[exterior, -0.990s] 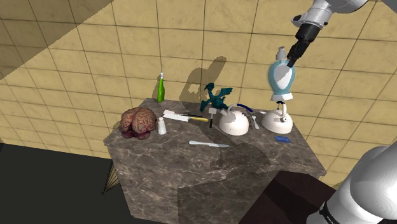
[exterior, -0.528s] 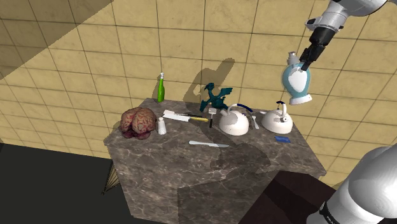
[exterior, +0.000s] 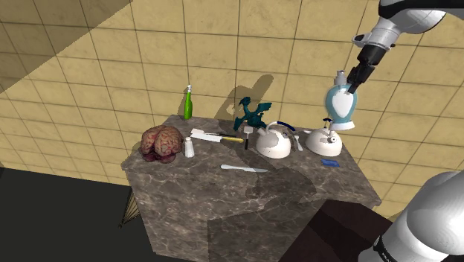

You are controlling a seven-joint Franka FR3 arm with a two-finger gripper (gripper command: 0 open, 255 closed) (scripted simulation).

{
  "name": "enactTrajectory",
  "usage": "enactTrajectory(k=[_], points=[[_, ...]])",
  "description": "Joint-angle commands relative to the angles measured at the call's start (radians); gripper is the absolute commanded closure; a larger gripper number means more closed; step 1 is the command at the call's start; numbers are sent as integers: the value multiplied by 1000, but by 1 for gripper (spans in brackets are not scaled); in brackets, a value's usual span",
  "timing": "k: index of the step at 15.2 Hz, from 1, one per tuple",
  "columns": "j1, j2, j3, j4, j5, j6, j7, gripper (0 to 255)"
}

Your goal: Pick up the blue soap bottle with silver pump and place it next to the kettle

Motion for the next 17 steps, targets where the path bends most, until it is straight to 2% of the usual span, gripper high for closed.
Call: enactTrajectory(k=[1,17], points=[[-3,-7,0,-34,-5,27,-8,255],[-16,-22,-7,-259,-17,231,-62,255]])
